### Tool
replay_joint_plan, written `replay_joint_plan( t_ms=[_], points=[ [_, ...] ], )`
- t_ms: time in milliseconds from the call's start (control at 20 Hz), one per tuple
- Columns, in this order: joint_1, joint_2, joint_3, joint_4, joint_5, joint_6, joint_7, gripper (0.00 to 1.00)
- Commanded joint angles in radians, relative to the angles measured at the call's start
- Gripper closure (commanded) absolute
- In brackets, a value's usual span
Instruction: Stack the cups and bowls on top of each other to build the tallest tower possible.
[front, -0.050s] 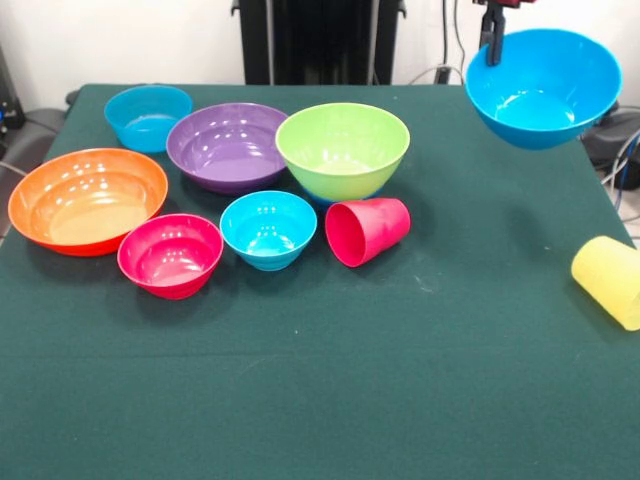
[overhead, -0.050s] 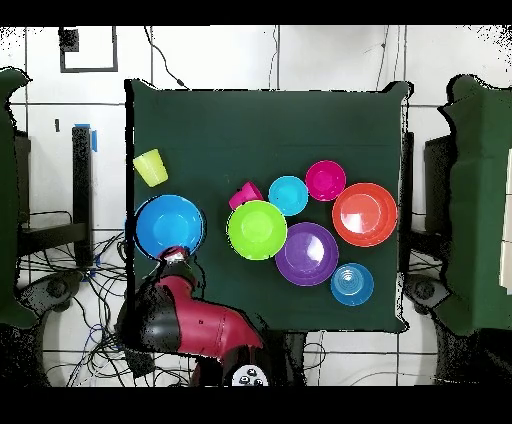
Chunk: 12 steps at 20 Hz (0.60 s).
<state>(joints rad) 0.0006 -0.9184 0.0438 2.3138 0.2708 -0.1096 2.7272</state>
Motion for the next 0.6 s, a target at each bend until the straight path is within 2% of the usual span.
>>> replay_joint_plan(
  t_ms=[50,600],
  points=[
    [-0.009,-0.026,-0.024,-0.07,-0.068,0.145,-0.048,1.0],
    [-0.059,-0.112,-0.039,-0.071,-0.14,0.239,-0.062,1.0]
  ],
)
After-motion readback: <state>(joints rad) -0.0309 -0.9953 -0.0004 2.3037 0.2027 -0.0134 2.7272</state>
